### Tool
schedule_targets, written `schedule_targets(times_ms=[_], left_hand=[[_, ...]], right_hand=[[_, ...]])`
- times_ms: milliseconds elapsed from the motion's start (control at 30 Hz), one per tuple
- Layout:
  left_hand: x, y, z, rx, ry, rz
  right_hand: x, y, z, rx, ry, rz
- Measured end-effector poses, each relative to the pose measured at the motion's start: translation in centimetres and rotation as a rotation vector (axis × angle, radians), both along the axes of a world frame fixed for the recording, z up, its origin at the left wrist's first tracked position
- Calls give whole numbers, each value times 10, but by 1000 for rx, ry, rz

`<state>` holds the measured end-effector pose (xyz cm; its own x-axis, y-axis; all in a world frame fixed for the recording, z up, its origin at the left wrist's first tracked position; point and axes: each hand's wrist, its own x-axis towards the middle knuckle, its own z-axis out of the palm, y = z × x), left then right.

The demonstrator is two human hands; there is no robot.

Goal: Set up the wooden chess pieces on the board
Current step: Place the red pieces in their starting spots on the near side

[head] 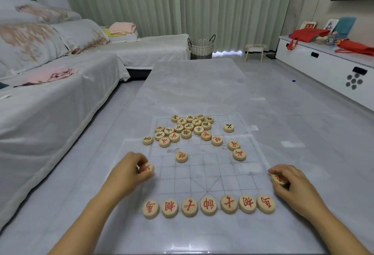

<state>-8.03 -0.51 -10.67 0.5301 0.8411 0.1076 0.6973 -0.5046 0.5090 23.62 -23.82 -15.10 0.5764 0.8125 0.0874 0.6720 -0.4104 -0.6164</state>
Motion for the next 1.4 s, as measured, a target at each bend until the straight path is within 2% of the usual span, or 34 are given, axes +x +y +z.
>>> schedule_targets(times_ms=[133, 300, 467, 701, 1401], left_hand=[[-52, -33, -28, -78, 40, 106], [-65, -53, -41, -109, -25, 142], [-83, -53, -42, -249, -94, 40], [-80, -53, -48, -167, -167, 64], [-80, -59, -54, -85, -226, 65]], right_hand=[[-4, -21, 4, -42, 38, 93], [-13, -39, 0, -70, -12, 128], [-11, -44, -11, -89, -44, -39], [-14, -42, -6, -132, -49, -120], [-14, -46, -3, -14, 36, -4]])
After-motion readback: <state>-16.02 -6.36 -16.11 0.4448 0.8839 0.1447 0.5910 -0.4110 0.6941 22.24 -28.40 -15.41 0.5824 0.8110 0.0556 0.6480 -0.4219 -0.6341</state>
